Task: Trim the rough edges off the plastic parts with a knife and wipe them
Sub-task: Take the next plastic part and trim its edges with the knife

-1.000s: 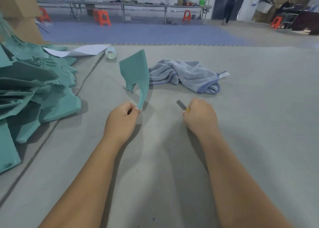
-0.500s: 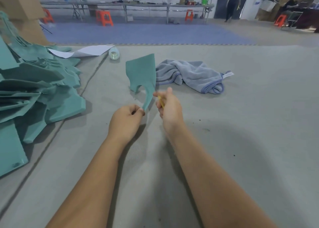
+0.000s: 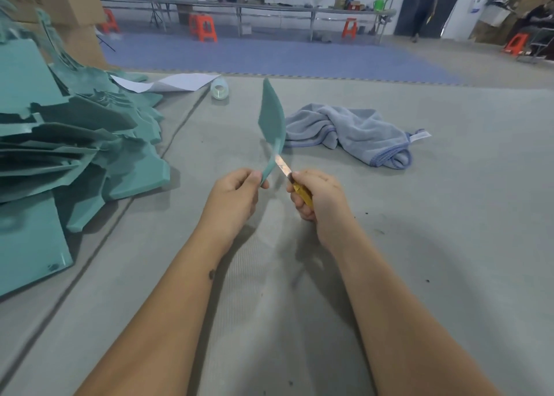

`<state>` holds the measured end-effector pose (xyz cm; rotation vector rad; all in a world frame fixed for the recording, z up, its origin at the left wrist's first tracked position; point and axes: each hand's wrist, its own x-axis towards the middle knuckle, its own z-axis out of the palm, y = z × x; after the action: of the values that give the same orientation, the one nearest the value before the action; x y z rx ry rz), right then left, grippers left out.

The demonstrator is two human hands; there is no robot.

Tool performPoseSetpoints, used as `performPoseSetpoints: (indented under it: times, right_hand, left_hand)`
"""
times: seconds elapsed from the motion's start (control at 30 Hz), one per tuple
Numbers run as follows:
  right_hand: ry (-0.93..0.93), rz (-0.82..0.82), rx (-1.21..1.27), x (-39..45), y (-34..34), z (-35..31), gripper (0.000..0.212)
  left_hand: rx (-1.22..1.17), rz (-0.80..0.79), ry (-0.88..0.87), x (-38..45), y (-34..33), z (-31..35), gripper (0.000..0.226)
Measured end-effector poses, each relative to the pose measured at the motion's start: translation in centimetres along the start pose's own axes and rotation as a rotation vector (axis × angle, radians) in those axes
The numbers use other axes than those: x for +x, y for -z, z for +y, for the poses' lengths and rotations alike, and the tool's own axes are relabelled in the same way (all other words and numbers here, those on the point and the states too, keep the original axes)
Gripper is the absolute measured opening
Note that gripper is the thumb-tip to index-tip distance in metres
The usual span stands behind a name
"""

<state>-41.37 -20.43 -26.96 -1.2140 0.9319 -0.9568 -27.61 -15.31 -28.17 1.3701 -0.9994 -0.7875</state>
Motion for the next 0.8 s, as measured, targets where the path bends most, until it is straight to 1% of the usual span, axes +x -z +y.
performPoseSetpoints:
  times: [0.07, 0.13, 0.2, 0.3, 0.43, 0.57, 0.8]
  right_hand:
    - [0.000, -0.047, -0.016, -0.1, 0.1, 0.0, 0.034]
    - [0.008, -0.063, -0.051, 0.0, 0.1, 0.1, 0.038]
    - [0.011, -0.054, -0.108, 0.1, 0.2, 0.2, 0.040]
    - [0.045, -0.058, -0.182, 0.3, 0.3, 0.5, 0.036]
    - [0.100, -0.035, -0.262, 0.4, 0.5, 0.6, 0.034]
    - [0.144, -0.008, -0.327, 0.3, 0.4, 0.6, 0.037]
    - [0.182, 0.052, -0.355, 0.6, 0.1, 0.9, 0.038]
  left_hand:
    - [0.040, -0.045, -0.013, -0.2, -0.1, -0.1, 0.036]
    - [0.056, -0.067, -0.019, -0.3, -0.3, -0.2, 0.037]
    - [0.054, -0.064, -0.022, -0.3, -0.4, -0.2, 0.035]
    - [0.070, -0.057, -0.021, -0.2, -0.1, -0.2, 0.034]
    - [0.086, -0.104, -0.017, 0.0, 0.4, -0.1, 0.033]
    - [0.088, -0.153, -0.008, 0.1, 0.9, 0.0, 0.032]
    - [0.095, -0.173, 0.001, 0.2, 1.3, 0.0, 0.031]
